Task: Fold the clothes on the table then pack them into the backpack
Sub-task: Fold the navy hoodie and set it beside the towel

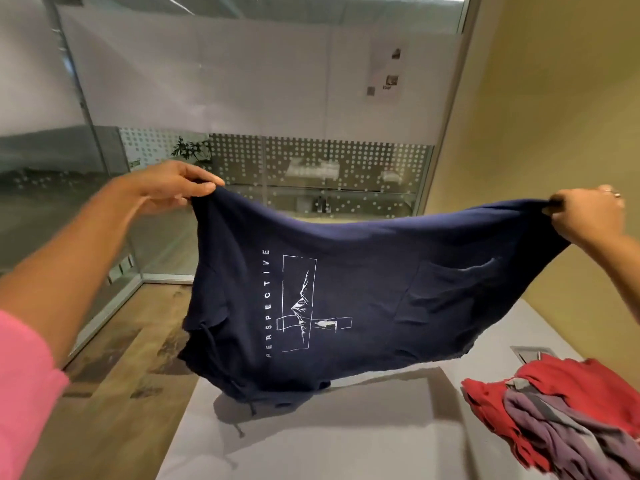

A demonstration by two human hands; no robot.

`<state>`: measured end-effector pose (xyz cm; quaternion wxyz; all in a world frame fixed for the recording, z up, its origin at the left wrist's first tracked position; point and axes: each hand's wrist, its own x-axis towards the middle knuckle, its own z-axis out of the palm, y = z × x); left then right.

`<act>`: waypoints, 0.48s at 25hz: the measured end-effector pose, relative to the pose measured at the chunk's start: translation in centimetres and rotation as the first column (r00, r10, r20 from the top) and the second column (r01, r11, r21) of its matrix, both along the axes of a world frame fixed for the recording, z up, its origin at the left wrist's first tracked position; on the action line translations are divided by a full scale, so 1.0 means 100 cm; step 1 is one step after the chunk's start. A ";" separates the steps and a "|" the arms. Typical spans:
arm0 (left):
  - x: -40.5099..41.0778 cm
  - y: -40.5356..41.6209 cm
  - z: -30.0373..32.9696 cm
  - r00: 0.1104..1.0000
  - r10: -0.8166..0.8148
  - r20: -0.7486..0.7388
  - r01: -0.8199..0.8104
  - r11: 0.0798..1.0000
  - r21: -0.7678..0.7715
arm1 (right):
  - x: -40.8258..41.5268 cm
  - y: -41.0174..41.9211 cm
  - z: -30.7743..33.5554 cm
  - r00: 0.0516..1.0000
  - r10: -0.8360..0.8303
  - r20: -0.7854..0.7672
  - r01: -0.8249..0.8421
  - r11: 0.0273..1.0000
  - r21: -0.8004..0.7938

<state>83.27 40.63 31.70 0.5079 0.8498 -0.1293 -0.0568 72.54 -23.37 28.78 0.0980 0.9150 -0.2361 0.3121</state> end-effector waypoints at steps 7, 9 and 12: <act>-0.001 -0.022 0.051 0.758 0.185 0.625 -0.440 0.853 0.280 | -0.006 0.005 0.044 1.000 0.009 0.009 -0.011 0.987 0.163; 0.002 -0.030 0.056 0.704 0.217 0.676 -0.476 0.851 0.223 | -0.006 0.007 0.049 0.999 0.012 0.033 -0.018 0.978 0.209; 0.013 -0.031 0.056 0.648 0.239 0.723 -0.526 0.827 0.198 | -0.006 0.011 0.053 0.998 0.048 0.046 -0.059 0.962 0.266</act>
